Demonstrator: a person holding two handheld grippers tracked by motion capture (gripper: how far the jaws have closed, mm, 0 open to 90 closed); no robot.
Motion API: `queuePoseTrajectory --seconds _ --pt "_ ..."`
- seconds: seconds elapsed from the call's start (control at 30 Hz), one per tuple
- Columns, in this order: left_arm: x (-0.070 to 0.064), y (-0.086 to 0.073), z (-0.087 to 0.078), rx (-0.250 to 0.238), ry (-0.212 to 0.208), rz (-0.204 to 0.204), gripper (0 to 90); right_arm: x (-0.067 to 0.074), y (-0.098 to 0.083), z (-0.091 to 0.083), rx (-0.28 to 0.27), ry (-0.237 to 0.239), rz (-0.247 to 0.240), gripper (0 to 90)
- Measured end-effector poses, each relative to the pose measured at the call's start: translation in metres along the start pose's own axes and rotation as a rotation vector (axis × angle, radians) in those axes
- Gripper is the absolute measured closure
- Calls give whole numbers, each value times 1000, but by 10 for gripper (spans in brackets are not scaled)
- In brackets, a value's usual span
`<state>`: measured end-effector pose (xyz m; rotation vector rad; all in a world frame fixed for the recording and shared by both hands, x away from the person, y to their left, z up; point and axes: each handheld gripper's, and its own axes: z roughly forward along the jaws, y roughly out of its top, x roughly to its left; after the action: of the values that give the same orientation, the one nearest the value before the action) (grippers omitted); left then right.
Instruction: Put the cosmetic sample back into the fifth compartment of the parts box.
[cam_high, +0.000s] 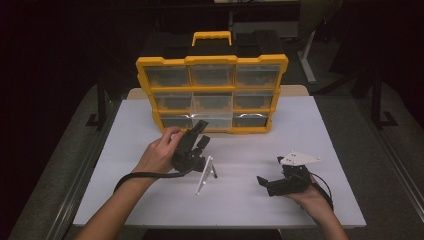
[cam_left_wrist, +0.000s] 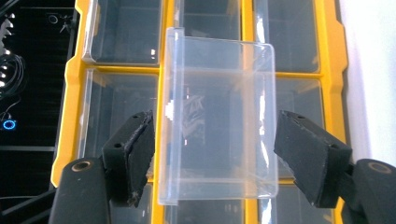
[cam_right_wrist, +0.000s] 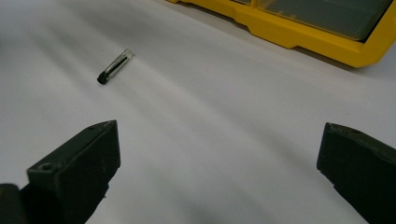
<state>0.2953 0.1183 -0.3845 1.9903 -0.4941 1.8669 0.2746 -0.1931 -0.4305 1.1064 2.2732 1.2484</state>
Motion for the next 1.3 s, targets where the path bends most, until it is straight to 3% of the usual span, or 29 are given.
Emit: queuePoseTrajectory --seconds 0.2,0.53,0.8,0.87,1.3 --pt "-9 0 -4 10 -6 3 244 1 -1 0 5 -1 -8 0" --pt "-28 -1 -6 -1 -1 -31 124 2 -2 0 7 0 -5 0" --pt "-39 -1 -8 17 -21 -19 56 2 -1 0 3 -2 -11 0" --pt "-43 -3 -9 27 -14 -32 35 2 -1 -1 5 -2 -10 0" --pt "-56 -6 -14 52 -33 -55 0 1 -2 -2 5 -7 -7 0"
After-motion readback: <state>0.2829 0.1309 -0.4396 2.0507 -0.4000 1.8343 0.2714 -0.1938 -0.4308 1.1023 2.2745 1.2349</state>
